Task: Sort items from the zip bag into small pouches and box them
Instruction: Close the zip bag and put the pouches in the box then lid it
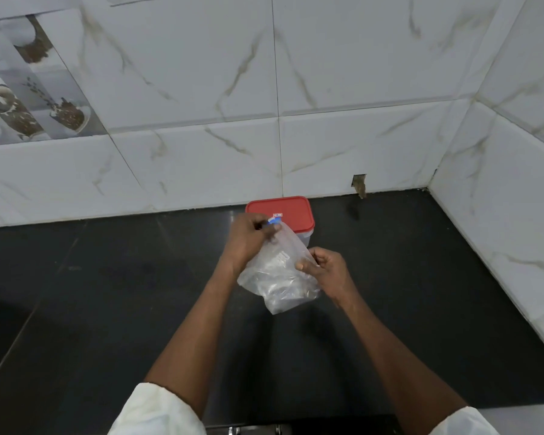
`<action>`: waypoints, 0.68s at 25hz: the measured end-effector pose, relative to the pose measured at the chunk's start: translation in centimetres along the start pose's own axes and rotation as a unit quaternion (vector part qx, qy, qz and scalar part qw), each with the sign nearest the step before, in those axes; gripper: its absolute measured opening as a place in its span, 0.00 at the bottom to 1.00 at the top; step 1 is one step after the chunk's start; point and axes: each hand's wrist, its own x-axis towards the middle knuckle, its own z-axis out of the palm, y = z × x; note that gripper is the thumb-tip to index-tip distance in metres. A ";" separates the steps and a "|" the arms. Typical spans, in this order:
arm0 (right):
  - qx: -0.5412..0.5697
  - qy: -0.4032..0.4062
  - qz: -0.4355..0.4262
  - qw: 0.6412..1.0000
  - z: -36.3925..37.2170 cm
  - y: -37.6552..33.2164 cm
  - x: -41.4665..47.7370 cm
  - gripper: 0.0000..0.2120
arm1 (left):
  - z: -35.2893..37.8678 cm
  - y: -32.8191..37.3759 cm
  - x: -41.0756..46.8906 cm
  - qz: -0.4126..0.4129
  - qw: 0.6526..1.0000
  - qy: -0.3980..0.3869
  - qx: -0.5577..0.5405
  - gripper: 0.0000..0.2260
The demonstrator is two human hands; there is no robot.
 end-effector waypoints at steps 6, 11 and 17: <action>0.052 0.034 0.032 0.998 -1.1 2.3 -1.4 0.03 | -1.5 -0.9 0.7 -0.062 0.990 -0.016 -0.125 0.14; 0.081 0.083 0.036 0.993 -1.3 2.5 -1.1 0.02 | -3.9 -3.7 0.2 -0.079 0.963 -0.256 0.012 0.24; 0.105 0.136 0.071 0.983 -1.8 2.7 -0.5 0.03 | -5.0 -5.0 -0.1 -0.110 0.983 -0.141 -0.050 0.04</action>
